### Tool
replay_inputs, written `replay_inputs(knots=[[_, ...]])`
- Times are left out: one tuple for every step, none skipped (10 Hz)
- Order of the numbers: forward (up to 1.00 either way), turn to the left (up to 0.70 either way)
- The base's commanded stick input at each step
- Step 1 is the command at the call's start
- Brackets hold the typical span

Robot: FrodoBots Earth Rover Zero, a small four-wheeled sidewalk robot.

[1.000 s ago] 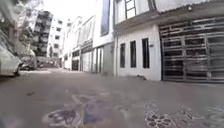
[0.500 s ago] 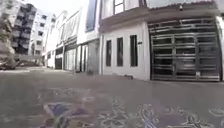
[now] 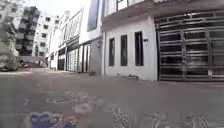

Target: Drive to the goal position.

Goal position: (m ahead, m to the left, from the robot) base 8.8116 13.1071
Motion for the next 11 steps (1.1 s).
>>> replay_inputs(knots=[[1.00,0.46],[1.00,0.46],[1.00,0.46],[1.00,0.46],[1.00,0.32],[1.00,0.06],[1.00,0.06],[1.00,0.06],[1.00,0.06],[1.00,0.06],[1.00,0.06]])
